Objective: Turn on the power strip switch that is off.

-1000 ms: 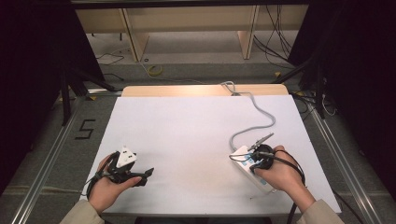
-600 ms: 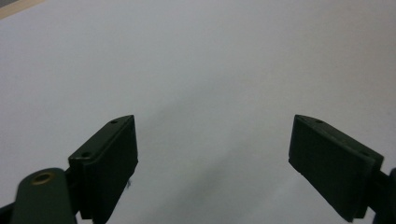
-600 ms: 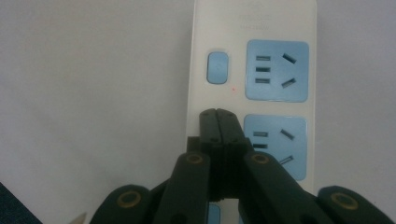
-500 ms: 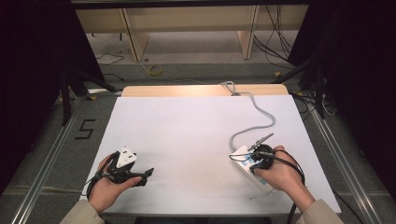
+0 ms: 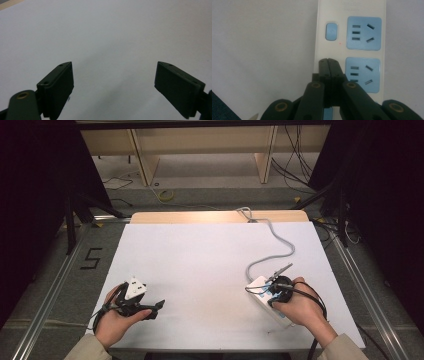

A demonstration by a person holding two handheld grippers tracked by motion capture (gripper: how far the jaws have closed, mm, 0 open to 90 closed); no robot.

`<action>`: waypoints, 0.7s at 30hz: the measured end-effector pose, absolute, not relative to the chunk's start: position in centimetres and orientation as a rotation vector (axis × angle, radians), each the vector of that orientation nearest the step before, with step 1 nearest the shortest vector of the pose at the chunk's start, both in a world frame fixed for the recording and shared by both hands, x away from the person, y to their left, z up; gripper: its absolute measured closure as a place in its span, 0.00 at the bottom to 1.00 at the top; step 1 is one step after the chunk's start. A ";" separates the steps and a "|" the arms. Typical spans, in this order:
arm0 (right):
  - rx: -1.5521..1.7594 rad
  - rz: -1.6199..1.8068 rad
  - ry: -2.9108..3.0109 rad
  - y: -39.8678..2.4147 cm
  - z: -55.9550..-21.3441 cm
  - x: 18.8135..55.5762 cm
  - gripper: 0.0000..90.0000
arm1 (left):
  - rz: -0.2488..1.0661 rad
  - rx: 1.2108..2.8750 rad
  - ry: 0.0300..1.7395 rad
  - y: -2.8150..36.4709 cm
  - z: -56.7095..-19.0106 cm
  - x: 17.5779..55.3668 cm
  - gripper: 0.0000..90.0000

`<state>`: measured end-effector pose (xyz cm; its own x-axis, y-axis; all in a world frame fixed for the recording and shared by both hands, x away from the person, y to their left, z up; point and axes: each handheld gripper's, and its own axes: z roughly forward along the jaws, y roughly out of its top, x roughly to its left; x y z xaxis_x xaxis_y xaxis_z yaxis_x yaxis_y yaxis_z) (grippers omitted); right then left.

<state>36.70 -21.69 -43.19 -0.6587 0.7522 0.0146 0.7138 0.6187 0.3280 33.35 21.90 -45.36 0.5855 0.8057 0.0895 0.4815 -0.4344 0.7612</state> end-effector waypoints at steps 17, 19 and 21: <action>1.243 0.501 2.701 -21.9 -43.2 36.6 1.00 | 0.584 2.106 1.018 21.9 -45.4 33.4 0.17; 1.244 0.504 2.701 -21.9 -43.2 36.6 1.00 | 0.584 2.107 1.017 21.9 -45.4 33.4 0.17; 1.239 0.504 2.700 -21.9 -43.2 36.5 1.00 | 0.584 2.107 1.018 21.9 -45.4 33.4 0.17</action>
<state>36.54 -21.94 -43.22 -0.6551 0.7552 0.0219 0.7122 0.6077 0.3513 33.39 21.91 -45.37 0.5866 0.8051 0.0878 0.4820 -0.4341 0.7611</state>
